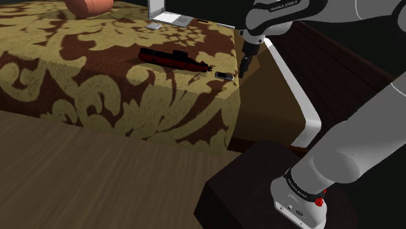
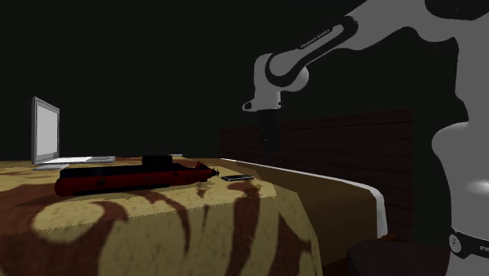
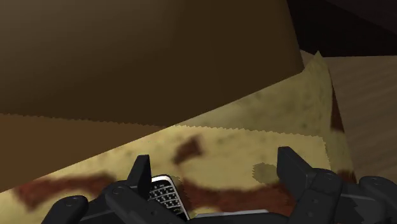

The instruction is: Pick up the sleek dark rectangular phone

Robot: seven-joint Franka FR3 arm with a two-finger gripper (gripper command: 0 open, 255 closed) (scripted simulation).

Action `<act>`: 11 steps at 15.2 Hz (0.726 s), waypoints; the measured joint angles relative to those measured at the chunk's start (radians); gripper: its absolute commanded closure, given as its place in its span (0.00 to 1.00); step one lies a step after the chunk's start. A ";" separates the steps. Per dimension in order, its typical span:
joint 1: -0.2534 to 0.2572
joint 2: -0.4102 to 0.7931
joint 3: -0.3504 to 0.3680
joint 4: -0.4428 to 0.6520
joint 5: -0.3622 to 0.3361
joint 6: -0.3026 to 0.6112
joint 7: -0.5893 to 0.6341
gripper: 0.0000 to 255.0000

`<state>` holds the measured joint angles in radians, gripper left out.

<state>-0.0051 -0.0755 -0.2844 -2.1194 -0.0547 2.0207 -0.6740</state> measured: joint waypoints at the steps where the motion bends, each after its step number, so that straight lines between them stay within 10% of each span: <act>1: -0.002 0.044 -0.007 0.034 0.019 0.013 -0.029 0.00; 11: -0.037 0.310 -0.011 0.248 0.150 0.071 -0.196 0.00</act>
<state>-0.0423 0.2342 -0.2953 -1.8713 0.0957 2.0916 -0.8696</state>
